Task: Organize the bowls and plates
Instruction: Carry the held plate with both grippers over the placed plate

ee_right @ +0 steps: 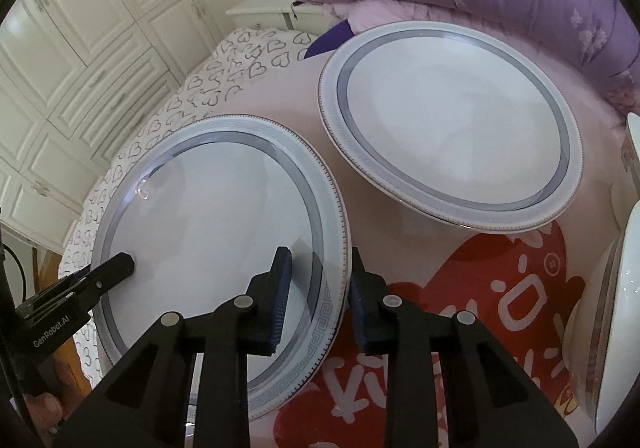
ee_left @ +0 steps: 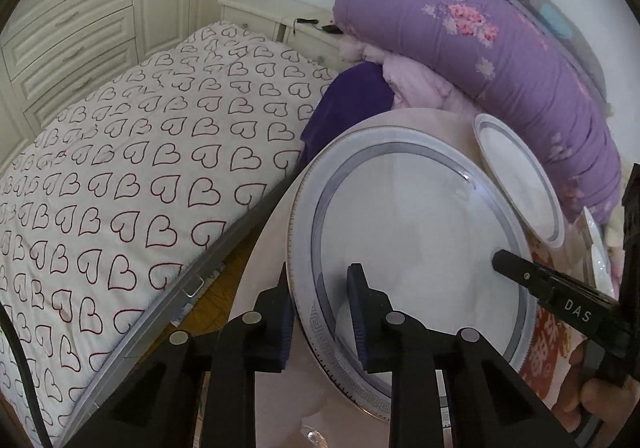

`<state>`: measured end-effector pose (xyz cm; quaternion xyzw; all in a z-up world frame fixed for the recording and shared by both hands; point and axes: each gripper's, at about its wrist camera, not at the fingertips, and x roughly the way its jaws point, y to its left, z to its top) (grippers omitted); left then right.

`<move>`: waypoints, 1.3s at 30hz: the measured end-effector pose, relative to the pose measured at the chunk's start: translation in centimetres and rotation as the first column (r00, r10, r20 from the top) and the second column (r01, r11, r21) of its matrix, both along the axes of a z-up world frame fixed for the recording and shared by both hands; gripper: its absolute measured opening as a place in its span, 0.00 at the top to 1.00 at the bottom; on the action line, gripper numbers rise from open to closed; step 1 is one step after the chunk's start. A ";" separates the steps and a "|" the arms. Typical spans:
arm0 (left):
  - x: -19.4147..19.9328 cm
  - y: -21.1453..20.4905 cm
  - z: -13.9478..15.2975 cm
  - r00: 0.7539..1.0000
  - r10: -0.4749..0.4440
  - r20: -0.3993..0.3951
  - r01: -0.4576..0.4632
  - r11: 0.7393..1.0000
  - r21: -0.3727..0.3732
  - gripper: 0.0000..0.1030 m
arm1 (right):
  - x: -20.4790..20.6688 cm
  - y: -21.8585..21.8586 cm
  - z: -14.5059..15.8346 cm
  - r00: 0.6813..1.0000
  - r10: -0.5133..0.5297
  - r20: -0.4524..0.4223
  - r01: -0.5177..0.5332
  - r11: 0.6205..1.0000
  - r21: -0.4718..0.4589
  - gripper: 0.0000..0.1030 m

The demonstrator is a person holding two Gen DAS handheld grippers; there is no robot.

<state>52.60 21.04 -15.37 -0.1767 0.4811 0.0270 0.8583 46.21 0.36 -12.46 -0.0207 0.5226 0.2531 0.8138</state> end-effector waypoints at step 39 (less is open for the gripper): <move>-18.2 -5.8 10.1 0.982 -0.063 0.177 0.053 0.997 0.056 0.80 | -10.2 -7.9 8.0 0.991 -0.030 0.128 0.014 0.993 0.119 0.79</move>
